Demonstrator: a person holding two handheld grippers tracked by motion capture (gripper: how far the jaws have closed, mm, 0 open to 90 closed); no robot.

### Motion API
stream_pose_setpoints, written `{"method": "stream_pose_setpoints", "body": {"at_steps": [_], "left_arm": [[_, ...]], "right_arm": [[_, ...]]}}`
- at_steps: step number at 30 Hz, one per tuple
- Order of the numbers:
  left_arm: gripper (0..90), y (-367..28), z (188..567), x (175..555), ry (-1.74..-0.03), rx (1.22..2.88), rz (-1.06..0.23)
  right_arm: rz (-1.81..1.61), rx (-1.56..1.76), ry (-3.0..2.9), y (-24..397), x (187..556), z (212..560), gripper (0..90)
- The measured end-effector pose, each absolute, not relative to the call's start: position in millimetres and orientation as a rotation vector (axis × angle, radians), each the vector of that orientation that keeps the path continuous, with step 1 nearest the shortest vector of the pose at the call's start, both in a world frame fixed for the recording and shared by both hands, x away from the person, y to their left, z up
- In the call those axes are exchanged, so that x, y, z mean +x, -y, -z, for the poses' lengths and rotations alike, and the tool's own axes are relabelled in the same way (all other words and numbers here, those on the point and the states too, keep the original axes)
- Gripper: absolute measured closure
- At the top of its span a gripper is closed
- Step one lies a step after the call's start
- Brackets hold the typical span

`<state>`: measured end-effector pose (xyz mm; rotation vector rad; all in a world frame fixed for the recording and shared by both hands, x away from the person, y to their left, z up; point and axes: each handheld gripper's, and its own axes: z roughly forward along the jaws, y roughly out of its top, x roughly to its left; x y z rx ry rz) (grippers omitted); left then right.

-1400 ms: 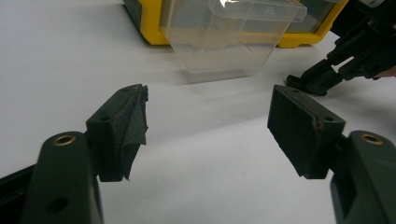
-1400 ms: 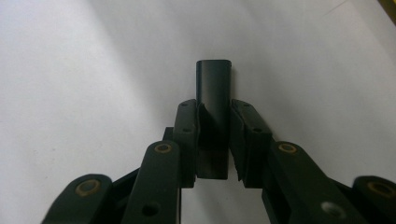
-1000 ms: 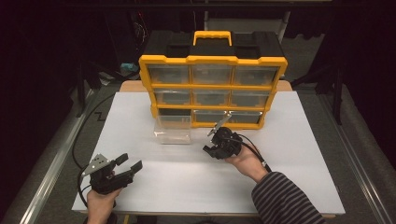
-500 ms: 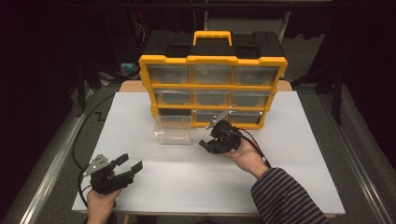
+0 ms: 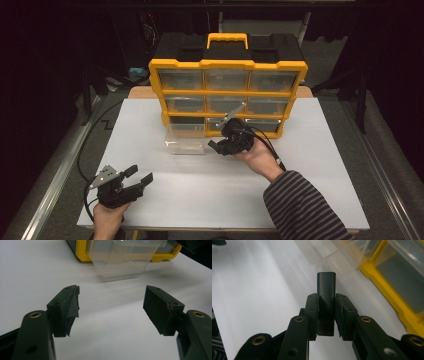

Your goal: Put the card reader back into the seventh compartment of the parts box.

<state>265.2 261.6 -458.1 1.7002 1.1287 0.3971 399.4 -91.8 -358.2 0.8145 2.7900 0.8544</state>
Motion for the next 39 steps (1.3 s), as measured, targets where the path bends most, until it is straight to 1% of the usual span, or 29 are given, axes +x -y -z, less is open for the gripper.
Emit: {"method": "stream_pose_setpoints", "body": {"at_steps": [13, 29, 39], "left_arm": [[29.5, -261.7, 458.3, 265.5, -1.126, 1.699, -0.388], [29.4, -261.4, 458.2, 265.1, -1.12, 1.699, -0.379], [29.4, -261.8, 458.0, 264.8, -1.117, 1.697, -0.377]], "right_arm": [[-0.853, 0.787, -2.773, 68.6, 416.0, 337.2, 74.1], [-0.814, 0.796, -2.778, 33.4, 436.8, 337.3, 74.0], [-0.799, 0.793, -2.78, 18.5, 444.6, 341.2, 73.9]]}}
